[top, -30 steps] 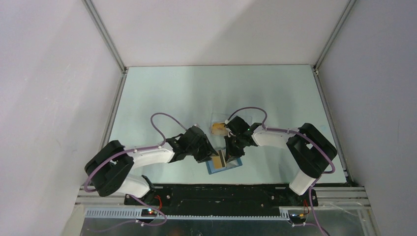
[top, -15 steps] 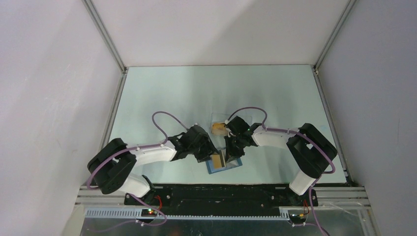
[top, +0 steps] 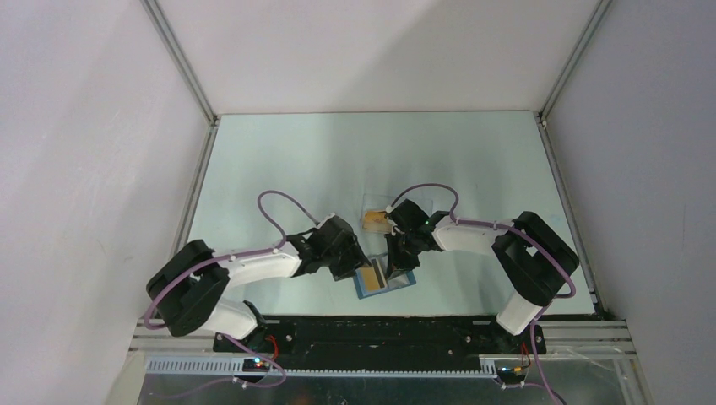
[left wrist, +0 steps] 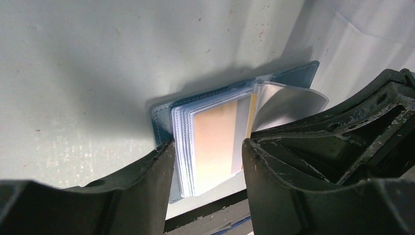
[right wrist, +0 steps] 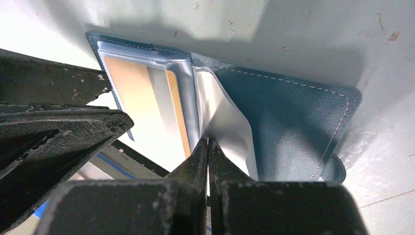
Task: Put the credit cards into the card holder
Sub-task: Insert the credit card into the card holder.
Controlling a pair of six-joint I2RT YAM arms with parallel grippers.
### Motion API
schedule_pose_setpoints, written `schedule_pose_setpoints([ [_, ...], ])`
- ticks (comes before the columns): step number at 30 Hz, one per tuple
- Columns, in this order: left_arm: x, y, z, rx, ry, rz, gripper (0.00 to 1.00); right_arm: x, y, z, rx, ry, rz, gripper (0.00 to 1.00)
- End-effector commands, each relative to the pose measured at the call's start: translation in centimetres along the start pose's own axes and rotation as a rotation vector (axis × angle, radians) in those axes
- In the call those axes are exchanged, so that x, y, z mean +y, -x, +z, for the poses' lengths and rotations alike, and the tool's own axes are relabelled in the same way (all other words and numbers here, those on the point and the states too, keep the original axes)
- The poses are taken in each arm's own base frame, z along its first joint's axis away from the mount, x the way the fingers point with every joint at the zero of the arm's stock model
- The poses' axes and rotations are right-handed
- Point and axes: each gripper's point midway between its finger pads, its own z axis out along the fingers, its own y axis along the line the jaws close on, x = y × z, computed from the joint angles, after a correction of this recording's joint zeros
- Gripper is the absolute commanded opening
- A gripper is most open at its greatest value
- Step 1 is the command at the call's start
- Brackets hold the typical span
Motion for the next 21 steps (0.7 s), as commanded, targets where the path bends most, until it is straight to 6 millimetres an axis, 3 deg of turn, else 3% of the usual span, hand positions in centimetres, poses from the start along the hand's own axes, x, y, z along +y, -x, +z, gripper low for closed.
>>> schedule_pose_setpoints([
  [1,0.8,0.2,0.3,-0.014,0.058,0.062,0.59,-3.2,-3.3,2.0,0.090,-0.120,-0.018,0.00],
  [7,-1.6,0.1,0.5,0.012,0.012,0.111,0.56,-3.1,-3.5,2.2,0.101,-0.113,-0.021,0.00],
  [14,-4.0,0.5,-1.4,-0.017,-0.072,0.124,0.48,-3.0,-3.4,2.2,0.100,-0.109,-0.026,0.00],
  [21,-4.9,0.3,-2.5,-0.023,-0.106,0.124,0.50,-3.1,-3.6,2.3,0.106,-0.110,-0.026,0.00],
])
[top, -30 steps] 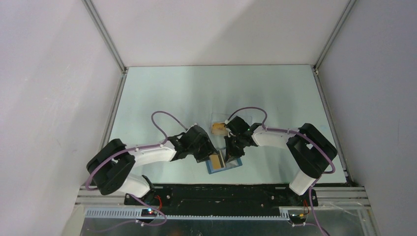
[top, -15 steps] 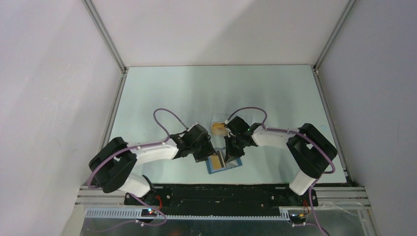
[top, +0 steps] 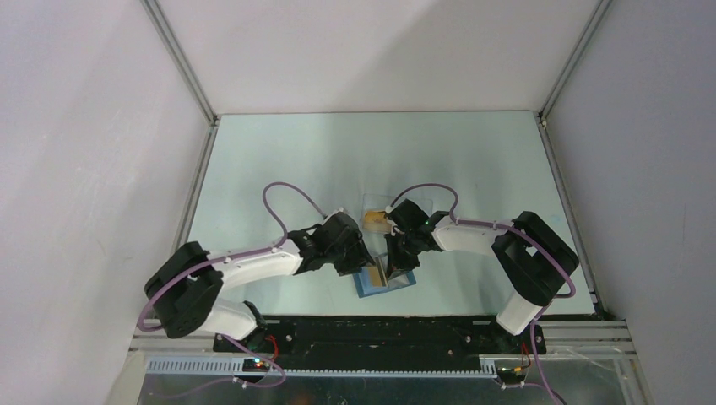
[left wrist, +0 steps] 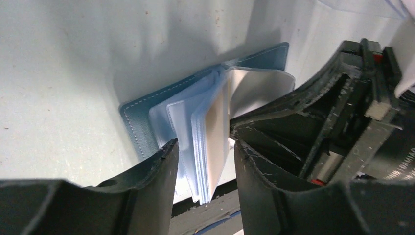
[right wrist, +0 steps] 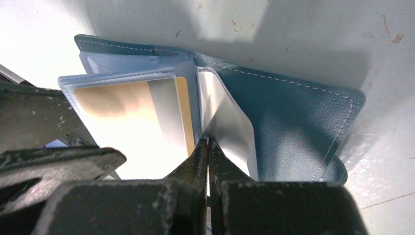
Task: Put the credit cards into the card holder
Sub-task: Insert the credit card into the card holder.
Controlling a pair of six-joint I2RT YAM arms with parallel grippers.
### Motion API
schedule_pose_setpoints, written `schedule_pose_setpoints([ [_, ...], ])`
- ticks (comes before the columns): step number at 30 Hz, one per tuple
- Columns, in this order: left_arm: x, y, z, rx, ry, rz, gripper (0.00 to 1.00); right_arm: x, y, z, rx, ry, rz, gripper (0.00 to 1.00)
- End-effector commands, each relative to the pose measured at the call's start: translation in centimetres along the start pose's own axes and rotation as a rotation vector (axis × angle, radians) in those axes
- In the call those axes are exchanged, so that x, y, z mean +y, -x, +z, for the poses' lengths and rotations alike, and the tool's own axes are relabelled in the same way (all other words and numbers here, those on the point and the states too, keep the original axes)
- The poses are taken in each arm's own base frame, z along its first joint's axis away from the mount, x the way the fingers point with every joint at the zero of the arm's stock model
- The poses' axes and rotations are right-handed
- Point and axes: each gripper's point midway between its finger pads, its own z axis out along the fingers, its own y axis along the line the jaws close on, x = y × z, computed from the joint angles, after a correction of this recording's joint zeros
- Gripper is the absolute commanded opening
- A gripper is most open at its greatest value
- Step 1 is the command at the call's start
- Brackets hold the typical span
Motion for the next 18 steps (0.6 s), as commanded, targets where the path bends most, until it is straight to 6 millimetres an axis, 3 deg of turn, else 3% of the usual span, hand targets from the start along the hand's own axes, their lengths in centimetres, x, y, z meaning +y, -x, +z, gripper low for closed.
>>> schedule_pose_setpoints([
  [1,-2.5,0.8,-1.6,-0.035,-0.069,0.019,0.51,-3.1,-3.6,2.2,0.104,-0.112,-0.019,0.00],
  [7,-1.4,1.3,-2.1,-0.080,-0.013,0.015,0.55,-3.0,-3.6,2.2,0.105,-0.108,-0.020,0.00],
  [13,-3.1,1.9,-3.2,-0.109,-0.057,0.042,0.54,-3.0,-3.7,2.3,0.110,-0.109,-0.022,0.00],
  [18,-2.9,1.1,-2.0,-0.060,-0.030,0.048,0.51,-3.0,-3.7,2.3,0.111,-0.108,-0.021,0.00],
])
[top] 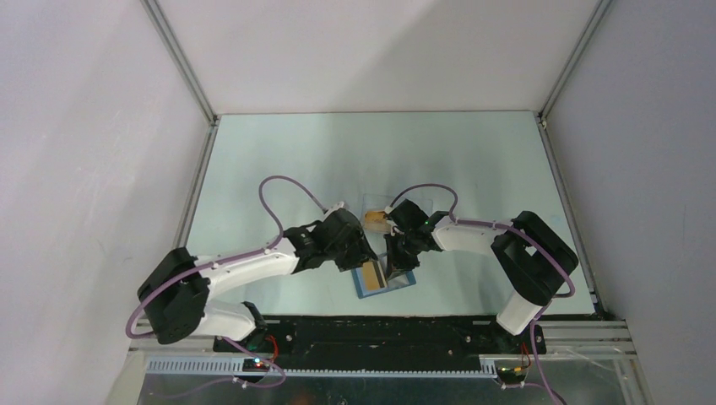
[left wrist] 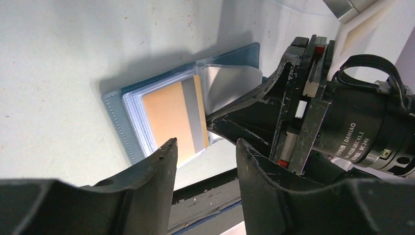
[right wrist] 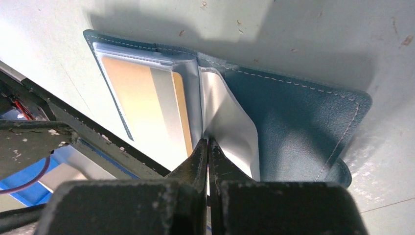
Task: Put the credit cards into the card holder
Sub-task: Insert the credit card into the card holder.
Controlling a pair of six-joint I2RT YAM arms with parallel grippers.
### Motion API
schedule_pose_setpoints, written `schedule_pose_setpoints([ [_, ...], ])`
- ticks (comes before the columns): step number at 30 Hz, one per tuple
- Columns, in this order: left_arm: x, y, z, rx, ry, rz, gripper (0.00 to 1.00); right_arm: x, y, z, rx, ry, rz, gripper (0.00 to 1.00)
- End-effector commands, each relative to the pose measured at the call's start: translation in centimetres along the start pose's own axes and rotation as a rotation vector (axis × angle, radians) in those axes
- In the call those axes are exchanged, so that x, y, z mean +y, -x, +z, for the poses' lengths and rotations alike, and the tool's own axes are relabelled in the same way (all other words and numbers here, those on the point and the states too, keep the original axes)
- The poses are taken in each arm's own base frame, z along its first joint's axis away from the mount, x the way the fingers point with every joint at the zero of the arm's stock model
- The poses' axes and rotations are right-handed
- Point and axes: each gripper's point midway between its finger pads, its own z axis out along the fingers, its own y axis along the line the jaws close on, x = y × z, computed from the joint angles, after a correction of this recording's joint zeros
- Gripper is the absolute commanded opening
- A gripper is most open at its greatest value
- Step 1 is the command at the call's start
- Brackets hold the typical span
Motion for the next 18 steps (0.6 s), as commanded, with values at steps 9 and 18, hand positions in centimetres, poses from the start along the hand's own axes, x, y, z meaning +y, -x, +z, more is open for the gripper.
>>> schedule_pose_setpoints([
  [9,1.7,-0.7,2.3,0.026,0.090,0.024,0.50,-3.3,-3.7,2.3,0.108,-0.121,-0.016,0.00],
  [18,3.0,-1.5,3.0,0.057,0.135,0.032,0.50,-3.4,-3.8,2.4,0.115,-0.122,-0.014,0.00],
])
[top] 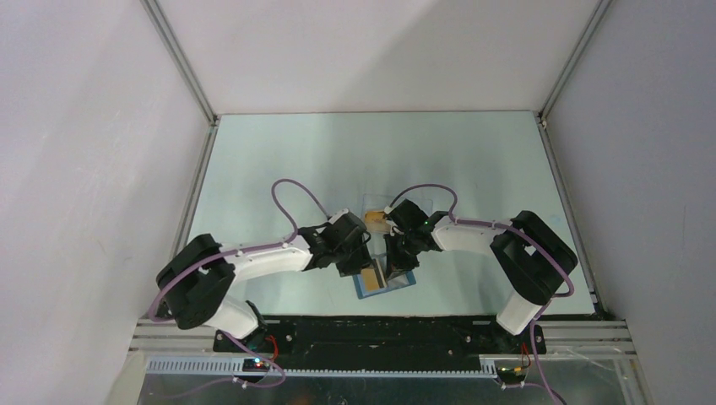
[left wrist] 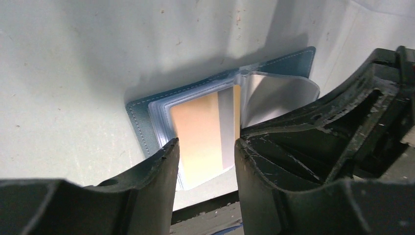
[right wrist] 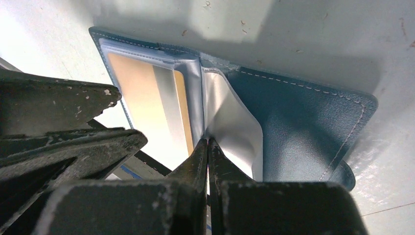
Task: Put the credit cards into the card holder
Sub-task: Insert the credit card into the card holder.
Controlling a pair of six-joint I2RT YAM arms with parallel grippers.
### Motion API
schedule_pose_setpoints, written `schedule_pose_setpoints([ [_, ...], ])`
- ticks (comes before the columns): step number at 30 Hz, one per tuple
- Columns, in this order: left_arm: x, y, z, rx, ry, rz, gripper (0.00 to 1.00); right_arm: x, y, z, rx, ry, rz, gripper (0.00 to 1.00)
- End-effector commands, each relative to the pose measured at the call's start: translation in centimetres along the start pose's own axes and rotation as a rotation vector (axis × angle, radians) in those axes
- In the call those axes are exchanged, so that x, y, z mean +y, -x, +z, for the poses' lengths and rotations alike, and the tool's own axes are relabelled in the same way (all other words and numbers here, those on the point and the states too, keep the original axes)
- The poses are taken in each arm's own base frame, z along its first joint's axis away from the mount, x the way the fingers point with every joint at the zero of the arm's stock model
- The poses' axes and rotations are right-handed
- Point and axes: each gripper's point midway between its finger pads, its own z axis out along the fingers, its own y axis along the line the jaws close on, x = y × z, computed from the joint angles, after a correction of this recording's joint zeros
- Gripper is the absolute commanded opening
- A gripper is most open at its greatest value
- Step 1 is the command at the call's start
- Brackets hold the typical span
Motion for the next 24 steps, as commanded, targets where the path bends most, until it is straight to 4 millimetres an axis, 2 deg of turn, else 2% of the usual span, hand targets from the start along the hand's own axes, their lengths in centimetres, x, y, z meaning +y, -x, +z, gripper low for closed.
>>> schedule_pose_setpoints([
  [1,0.7,-0.3,0.5,0.005,0.029,0.028,0.50,-3.5,-3.7,2.3,0.109,-0.130,-0.013,0.00],
  [14,1.8,-0.3,0.7,0.007,0.087,0.038,0.56,-3.5,-3.8,2.4,0.112,-0.128,-0.011,0.00],
  [19,0.5,0.1,0.7,0.008,0.062,0.052,0.55,-3.5,-3.9,2.5,0.117,-0.127,-0.012,0.00],
  [24,-1.2,0.7,-0.2,-0.007,0.009,0.066,0.46,-3.4,-3.8,2.5,0.117,-0.126,-0.013,0.00],
])
